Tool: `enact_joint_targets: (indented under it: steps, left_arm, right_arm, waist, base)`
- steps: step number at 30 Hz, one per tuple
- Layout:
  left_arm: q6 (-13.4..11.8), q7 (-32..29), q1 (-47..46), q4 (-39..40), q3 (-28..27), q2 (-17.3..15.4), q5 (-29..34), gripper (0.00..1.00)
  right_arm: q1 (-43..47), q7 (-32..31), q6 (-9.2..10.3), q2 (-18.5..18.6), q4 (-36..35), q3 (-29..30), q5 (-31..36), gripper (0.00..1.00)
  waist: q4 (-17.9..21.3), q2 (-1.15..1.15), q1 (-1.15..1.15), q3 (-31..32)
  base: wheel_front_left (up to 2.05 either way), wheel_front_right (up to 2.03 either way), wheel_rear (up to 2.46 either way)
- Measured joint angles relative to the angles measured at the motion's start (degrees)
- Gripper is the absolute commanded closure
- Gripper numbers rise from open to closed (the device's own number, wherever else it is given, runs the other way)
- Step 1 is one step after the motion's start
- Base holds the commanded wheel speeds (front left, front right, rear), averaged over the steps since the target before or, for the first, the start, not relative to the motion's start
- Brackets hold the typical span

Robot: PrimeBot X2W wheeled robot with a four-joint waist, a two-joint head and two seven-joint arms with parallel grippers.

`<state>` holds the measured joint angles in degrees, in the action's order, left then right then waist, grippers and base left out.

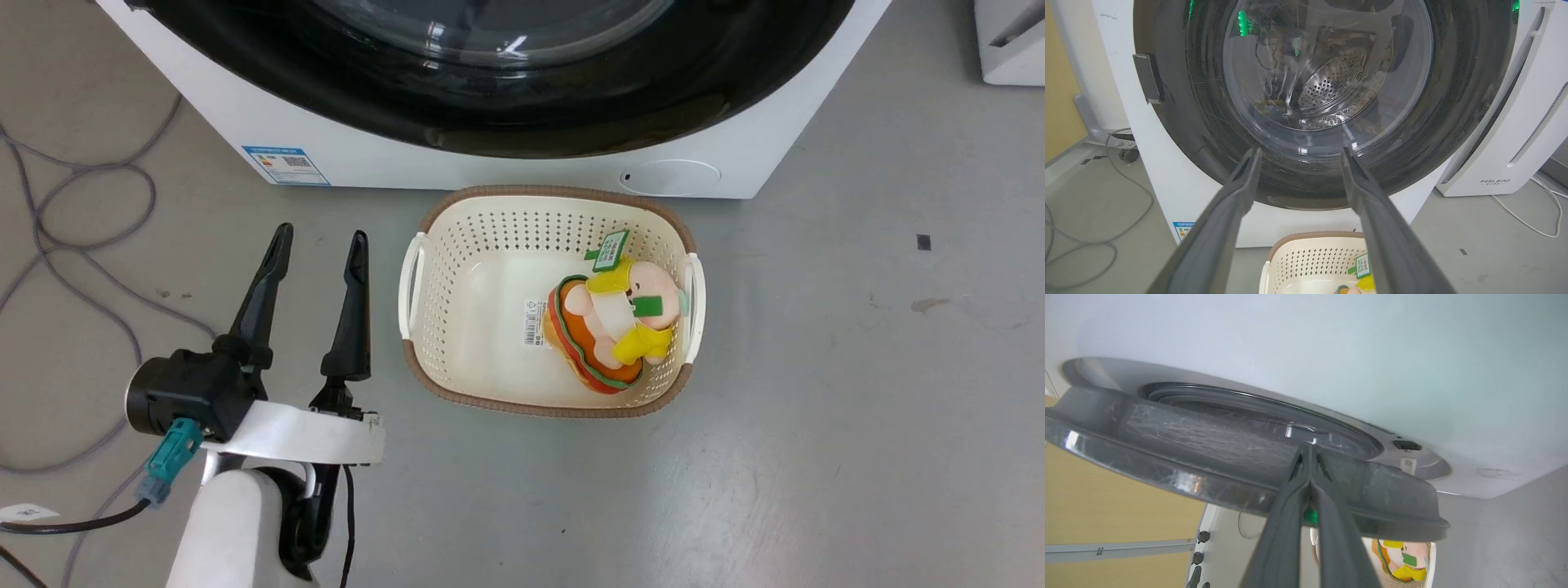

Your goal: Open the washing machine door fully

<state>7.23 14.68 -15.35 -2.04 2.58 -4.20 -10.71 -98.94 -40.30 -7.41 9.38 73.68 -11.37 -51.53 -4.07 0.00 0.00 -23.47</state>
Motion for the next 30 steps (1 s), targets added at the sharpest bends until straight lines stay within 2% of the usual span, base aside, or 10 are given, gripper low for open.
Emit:
enact_joint_targets:
  steps: [9,16,30]
  left_arm:
    - [0.0,0.0,0.0,-0.2,0.1,0.1,0.0,0.0]
    - [0.0,0.0,0.0,-0.8,0.2,0.2,0.0,0.0]
    - [0.0,0.0,0.4,-2.6,0.3,0.6,0.2,0.0]
  right_arm:
    - [1.6,-4.0,0.02,0.0,-2.0,0.3,-2.1,1.0]
    - [4.7,-3.6,-0.02,-2.9,-2.5,1.1,-3.5,1.0]
    - [12.7,-10.7,-0.02,-3.8,-7.7,0.8,-6.1,1.0]
  waist:
    - [0.2,0.0,0.0,0.4]
    - [0.1,0.0,0.0,0.8]
    - [-0.3,0.0,-0.01,4.3]
  base:
    - [0.0,0.0,0.0]
    - [0.0,0.0,0.0]
    - [0.0,0.0,0.0]
